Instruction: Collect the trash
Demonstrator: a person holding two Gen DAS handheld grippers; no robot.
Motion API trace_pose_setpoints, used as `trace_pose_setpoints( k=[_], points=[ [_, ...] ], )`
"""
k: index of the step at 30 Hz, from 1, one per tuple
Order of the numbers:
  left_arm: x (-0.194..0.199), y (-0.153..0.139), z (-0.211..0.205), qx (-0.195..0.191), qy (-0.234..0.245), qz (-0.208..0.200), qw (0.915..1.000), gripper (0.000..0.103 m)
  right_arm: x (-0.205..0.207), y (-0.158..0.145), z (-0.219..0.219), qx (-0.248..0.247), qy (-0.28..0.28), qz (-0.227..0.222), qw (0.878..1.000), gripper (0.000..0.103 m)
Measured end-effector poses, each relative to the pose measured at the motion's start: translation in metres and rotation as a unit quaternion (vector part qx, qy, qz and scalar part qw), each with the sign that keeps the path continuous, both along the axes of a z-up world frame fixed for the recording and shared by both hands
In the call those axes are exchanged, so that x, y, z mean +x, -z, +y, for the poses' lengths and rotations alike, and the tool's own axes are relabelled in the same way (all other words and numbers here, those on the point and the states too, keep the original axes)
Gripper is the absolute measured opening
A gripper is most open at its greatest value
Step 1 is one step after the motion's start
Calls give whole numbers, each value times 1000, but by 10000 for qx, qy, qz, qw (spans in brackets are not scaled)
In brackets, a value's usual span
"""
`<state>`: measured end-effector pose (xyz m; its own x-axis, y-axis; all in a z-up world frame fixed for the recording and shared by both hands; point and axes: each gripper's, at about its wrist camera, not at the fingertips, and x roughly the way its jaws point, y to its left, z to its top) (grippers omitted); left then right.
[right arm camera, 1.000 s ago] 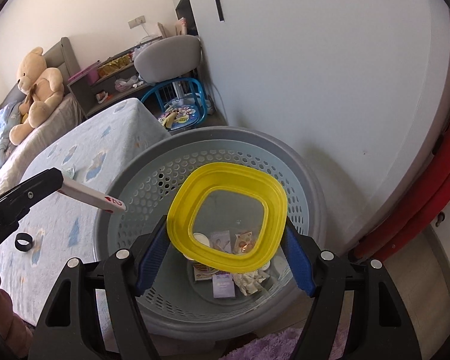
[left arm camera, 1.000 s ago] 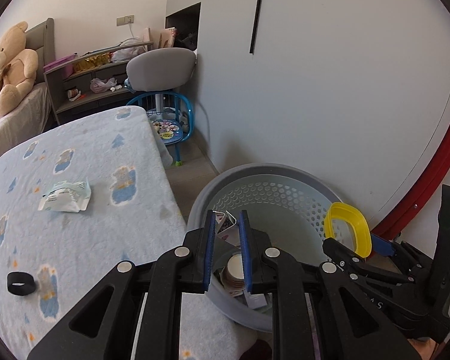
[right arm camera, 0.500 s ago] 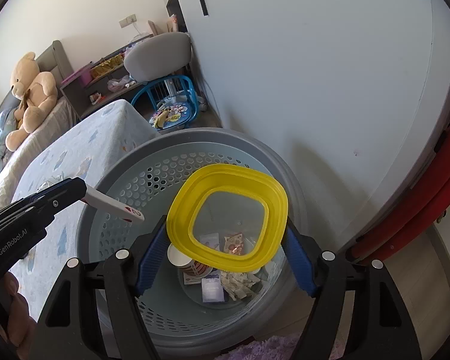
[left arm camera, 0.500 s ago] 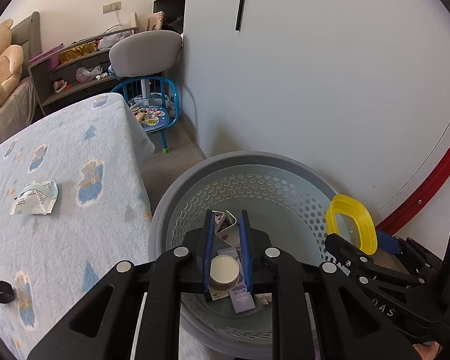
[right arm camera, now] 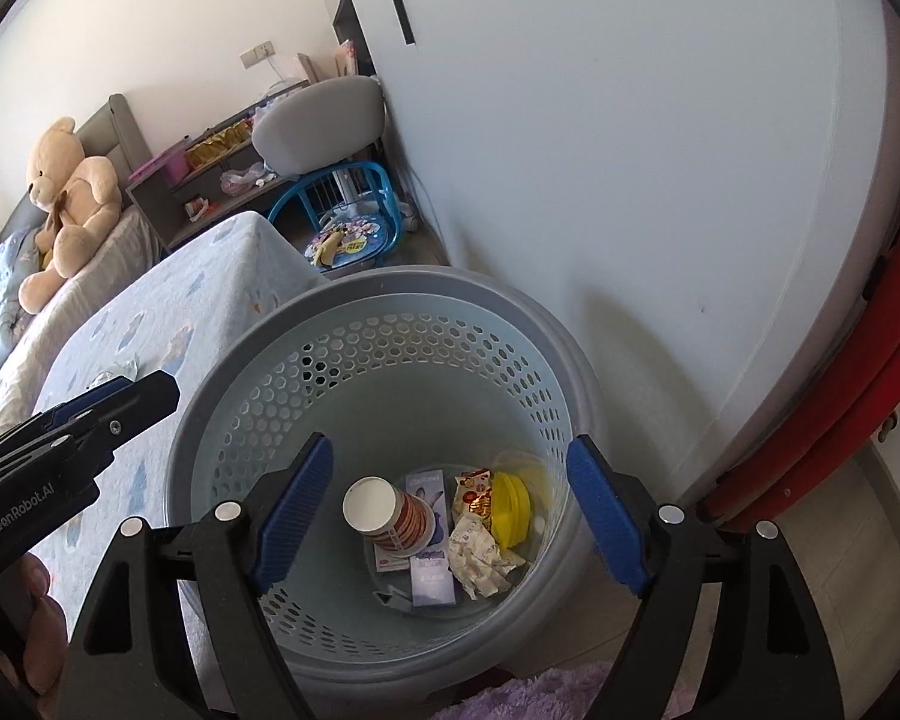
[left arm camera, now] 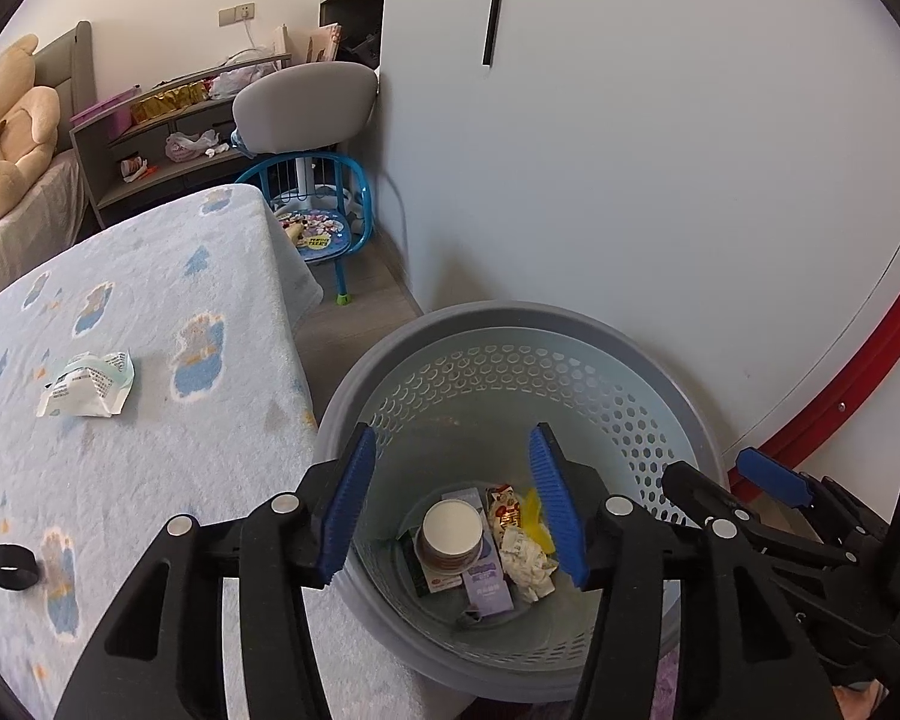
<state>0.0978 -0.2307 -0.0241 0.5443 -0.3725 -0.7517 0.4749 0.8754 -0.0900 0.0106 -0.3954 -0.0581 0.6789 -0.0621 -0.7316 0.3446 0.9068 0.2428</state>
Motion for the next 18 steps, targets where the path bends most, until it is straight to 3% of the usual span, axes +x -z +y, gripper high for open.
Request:
trace_pose_setpoints(
  k=[18],
  points=[
    [-16,-10,23,-80,-222,-144,9996,62,-10,-7,13,-25,-115,-71,9999,83]
  ],
)
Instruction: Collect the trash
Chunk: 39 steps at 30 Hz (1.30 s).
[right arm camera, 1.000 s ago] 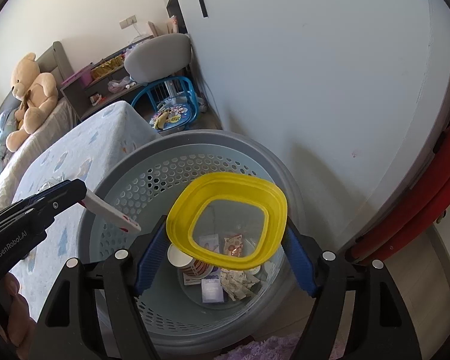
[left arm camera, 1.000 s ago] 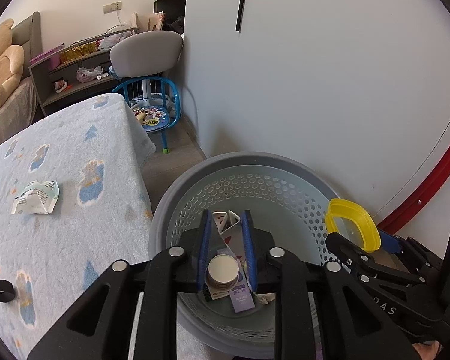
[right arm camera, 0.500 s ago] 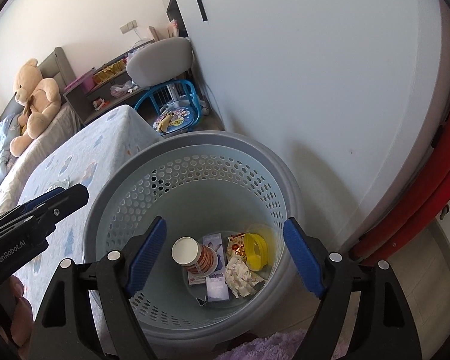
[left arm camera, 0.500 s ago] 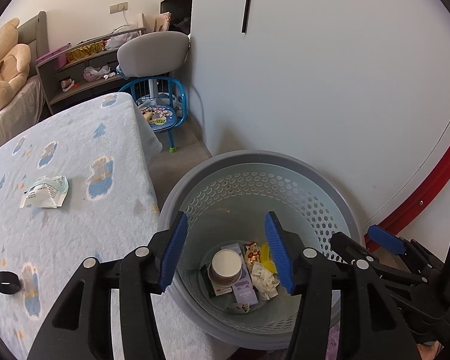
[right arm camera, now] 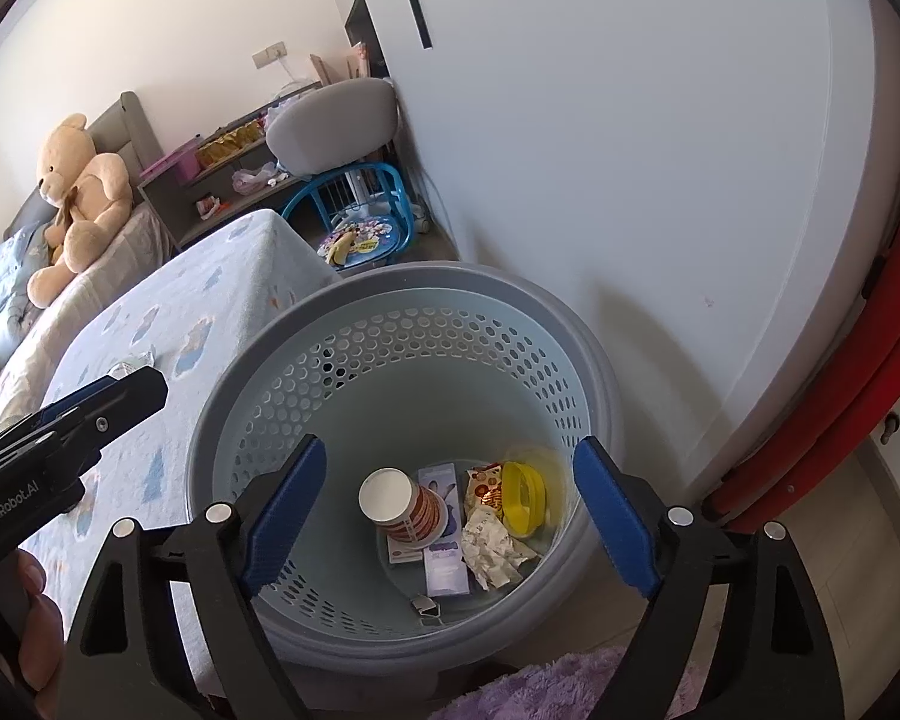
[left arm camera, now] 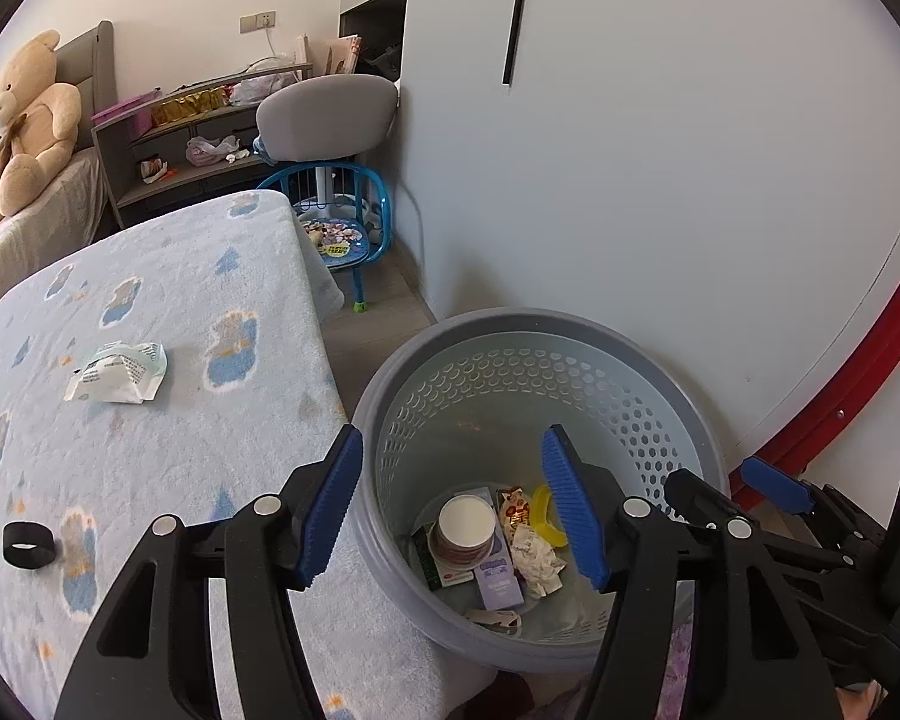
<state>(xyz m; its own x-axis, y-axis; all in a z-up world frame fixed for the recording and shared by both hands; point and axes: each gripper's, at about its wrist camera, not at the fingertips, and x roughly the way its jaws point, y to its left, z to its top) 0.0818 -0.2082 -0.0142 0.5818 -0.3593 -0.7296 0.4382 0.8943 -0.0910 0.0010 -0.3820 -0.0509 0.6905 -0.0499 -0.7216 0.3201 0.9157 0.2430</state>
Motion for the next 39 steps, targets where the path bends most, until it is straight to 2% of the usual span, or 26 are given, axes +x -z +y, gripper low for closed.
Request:
trace_pose_setpoints(
  k=[9,19,29,39],
  points=[
    [-7,1,41,-64,-385,1,9992,71,-7,-1,27,-48,-247,29,9997,89],
    [-9,9,114,-8,-1097,30,9940,76,-3,-7,74,-115,-731,-41,9973,96],
    [-8,13,194,22,-1938,-2,9810,77,3,-18,129,-239,-1230,-142,9920,96],
    [-6,35,262,281,-2603,90,9651,77,4,-21,169,-125,-1530,-103,9881,96]
  ],
)
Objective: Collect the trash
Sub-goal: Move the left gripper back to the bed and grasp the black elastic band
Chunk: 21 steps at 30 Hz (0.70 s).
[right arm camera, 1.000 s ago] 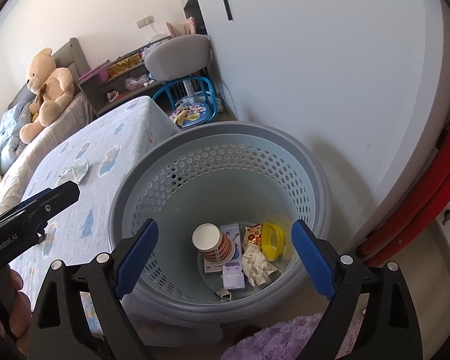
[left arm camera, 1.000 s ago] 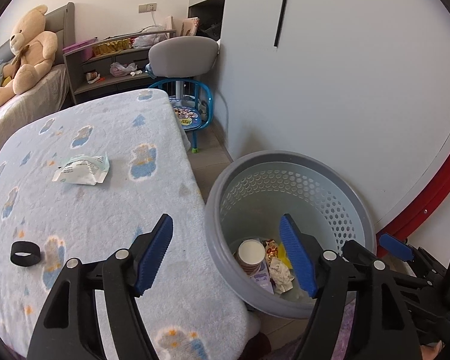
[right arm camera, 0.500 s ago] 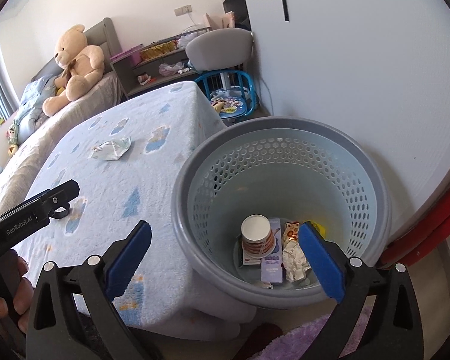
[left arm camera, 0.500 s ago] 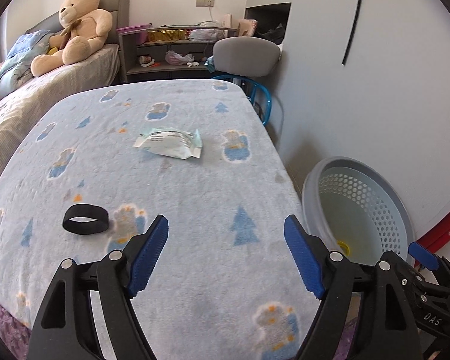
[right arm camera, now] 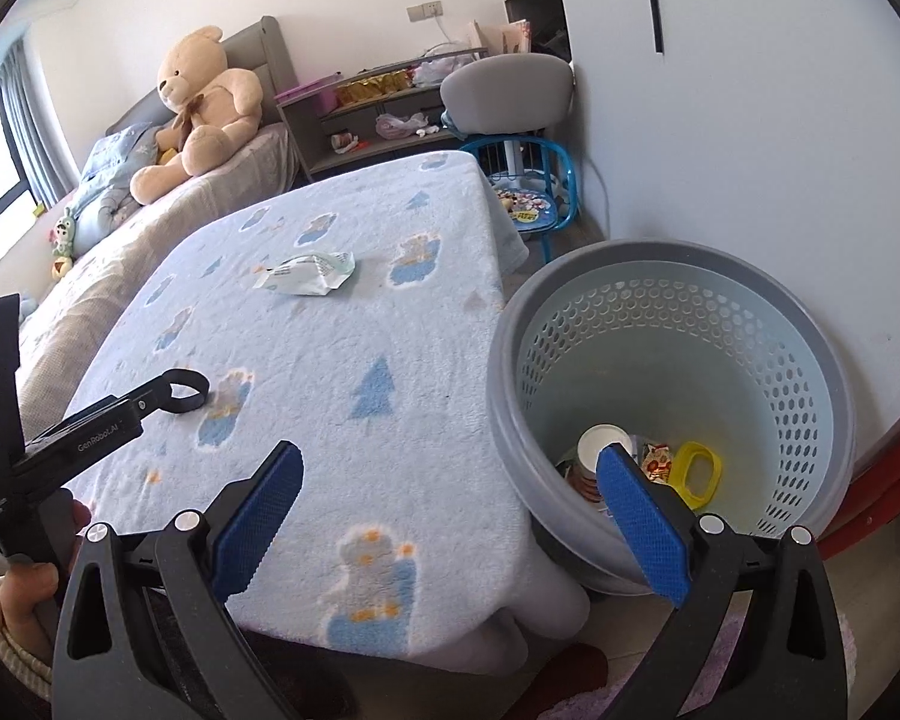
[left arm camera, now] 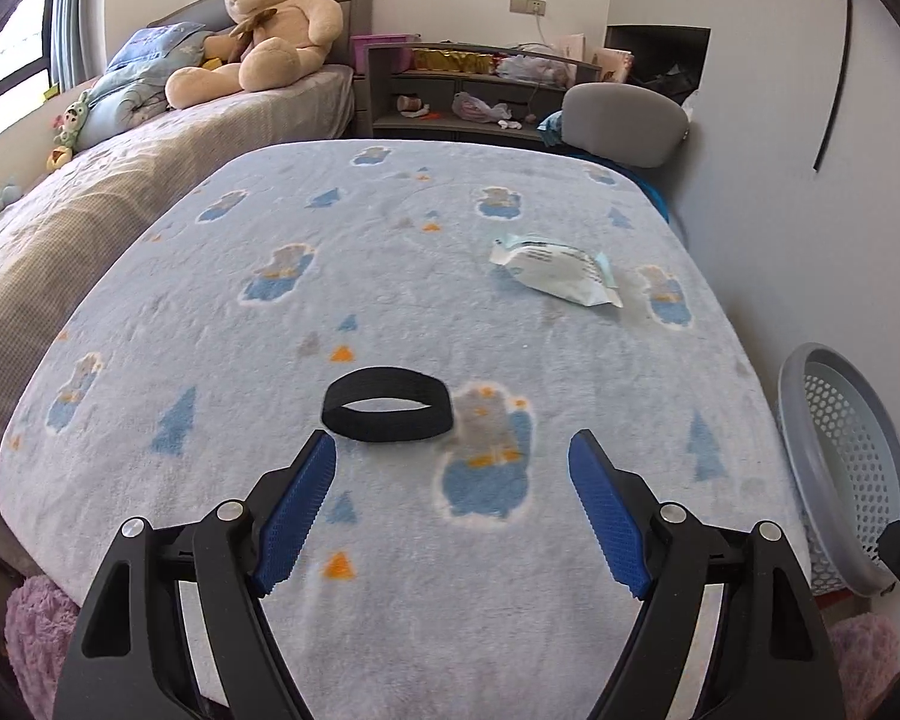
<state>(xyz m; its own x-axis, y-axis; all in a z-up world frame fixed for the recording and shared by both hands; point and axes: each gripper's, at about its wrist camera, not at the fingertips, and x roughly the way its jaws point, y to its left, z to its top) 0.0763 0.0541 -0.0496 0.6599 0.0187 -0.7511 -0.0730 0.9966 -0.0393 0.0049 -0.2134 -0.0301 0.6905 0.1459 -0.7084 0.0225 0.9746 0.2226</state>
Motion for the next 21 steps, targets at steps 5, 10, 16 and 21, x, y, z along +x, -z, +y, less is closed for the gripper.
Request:
trace_pose_setpoints(
  k=[5,10,16,21],
  points=[
    [4,15,21,-5,-198,86,9998,77,-1,0,15,-20,-129,10,9999,96],
    [20,30,27,-5,-166,135,9998,77,1,2,20,-20,-196,78,9998,96],
    [39,47,23,-76,-22,301,9995,77,8,10,22,29,-200,197,9996,96],
    [51,52,22,8,1,309,9995,77,15,18,26,33,-248,305,9992,96]
  ],
)
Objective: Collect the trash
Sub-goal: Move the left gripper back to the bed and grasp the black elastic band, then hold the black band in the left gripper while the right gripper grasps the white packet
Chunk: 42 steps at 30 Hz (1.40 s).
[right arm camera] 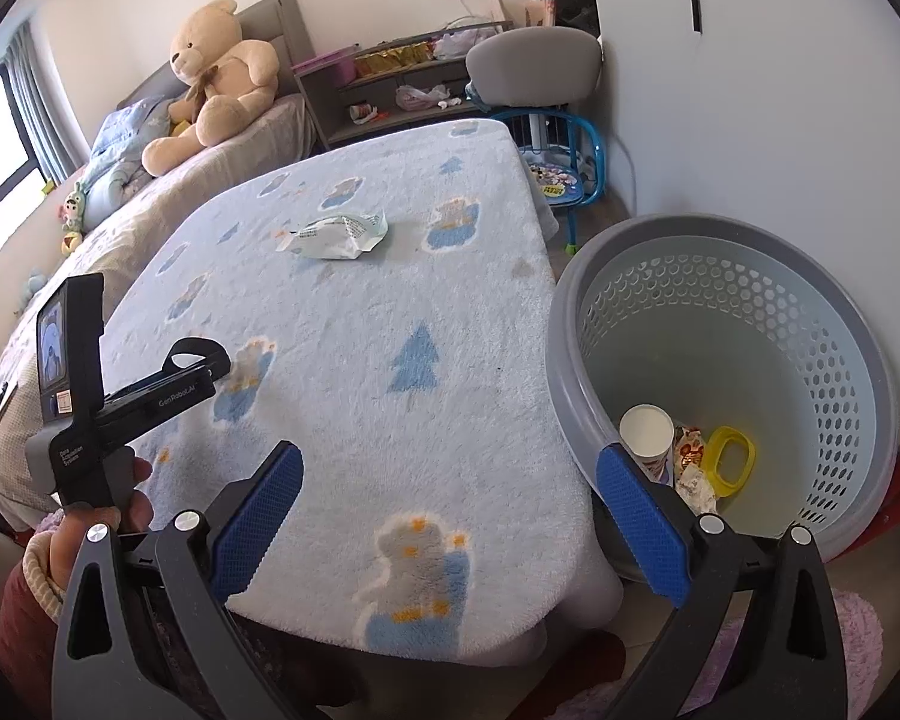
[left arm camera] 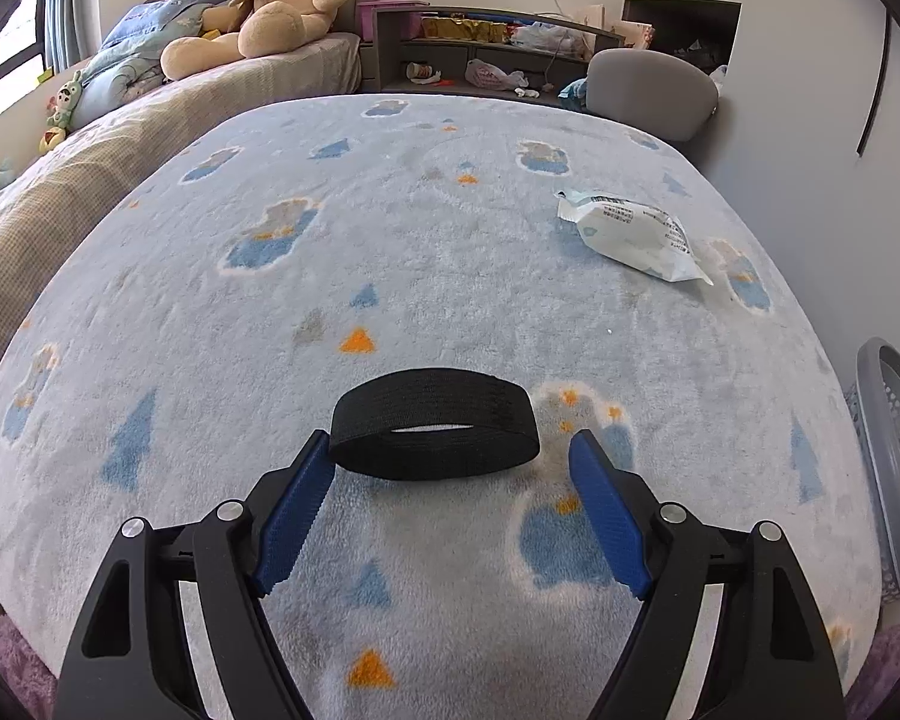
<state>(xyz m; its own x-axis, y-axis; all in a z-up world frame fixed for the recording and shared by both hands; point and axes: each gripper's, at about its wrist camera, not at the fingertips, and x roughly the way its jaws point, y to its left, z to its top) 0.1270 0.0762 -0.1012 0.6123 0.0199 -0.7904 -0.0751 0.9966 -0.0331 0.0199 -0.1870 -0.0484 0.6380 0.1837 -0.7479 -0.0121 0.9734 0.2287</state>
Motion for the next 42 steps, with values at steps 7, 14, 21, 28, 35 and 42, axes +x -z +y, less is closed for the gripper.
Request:
trace_pose_setpoints(
  k=[7,14,21,28,35,42],
  points=[
    [12,-5,3,-19,76,-38,10000,67,8,6,8,-9,-73,90,9999,96],
    [8,-8,9,-140,192,-86,9997,27,16,8,16,-55,-109,104,9999,96],
    [2,-20,18,-196,163,-238,9994,22,32,8,24,-124,-183,82,9997,96],
    [1,-34,24,-351,96,-423,9984,22,72,5,32,-187,-371,12,9991,96],
    [1,-45,27,-356,29,-568,9977,22,133,-2,47,-225,-910,-84,9956,96],
    [1,-51,35,-351,-84,-683,9970,22,197,7,68,-519,-1454,-36,9880,96]
  ],
)
